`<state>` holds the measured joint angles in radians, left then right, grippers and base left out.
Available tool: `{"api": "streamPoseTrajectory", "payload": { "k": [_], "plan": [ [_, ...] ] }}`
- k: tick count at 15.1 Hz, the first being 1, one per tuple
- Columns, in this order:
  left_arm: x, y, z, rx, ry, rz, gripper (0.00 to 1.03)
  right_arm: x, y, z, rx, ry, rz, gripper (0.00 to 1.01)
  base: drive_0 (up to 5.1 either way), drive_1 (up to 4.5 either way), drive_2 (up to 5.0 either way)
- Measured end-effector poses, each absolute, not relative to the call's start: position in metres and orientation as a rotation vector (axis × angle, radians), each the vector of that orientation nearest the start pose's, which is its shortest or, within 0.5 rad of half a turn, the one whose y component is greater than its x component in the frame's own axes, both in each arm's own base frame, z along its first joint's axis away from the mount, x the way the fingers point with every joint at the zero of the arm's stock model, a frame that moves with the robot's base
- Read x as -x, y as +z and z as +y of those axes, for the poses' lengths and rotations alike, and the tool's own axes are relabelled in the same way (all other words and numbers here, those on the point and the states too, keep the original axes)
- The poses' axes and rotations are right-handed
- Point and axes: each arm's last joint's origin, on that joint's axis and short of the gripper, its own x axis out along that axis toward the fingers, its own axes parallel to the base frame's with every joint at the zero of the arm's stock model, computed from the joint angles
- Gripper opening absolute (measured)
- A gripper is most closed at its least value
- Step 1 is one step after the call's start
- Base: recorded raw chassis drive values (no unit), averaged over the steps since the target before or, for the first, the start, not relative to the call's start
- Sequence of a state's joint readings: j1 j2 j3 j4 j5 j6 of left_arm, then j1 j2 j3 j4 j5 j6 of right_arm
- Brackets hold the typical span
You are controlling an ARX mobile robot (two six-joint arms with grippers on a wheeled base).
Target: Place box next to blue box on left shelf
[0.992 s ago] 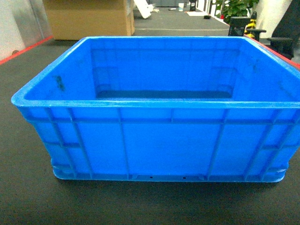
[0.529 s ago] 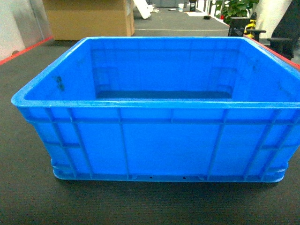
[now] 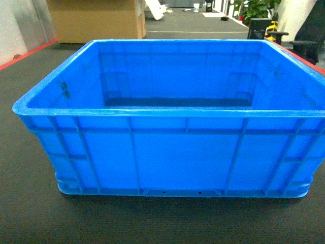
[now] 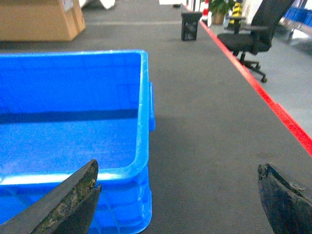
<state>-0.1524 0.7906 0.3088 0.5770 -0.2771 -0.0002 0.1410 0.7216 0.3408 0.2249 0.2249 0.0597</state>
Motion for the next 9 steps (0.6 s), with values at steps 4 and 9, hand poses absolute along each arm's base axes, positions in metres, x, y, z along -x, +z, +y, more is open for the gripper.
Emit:
{"api": "streamPoseTrajectory", "payload": {
  "k": [4,9],
  "plan": [
    [-0.276,0.244,-0.045,-0.011,0.072,0.203,0.98,-0.249,0.256,0.019,-0.078,-0.044,0.33,0.98,0.0,0.0,0.0],
    [-0.357,0.242,-0.057,-0.04,0.099,0.445,0.98,-0.346,0.269,0.028,-0.145,0.001,0.585,0.98,0.0,0.0,0.0]
  ]
}}
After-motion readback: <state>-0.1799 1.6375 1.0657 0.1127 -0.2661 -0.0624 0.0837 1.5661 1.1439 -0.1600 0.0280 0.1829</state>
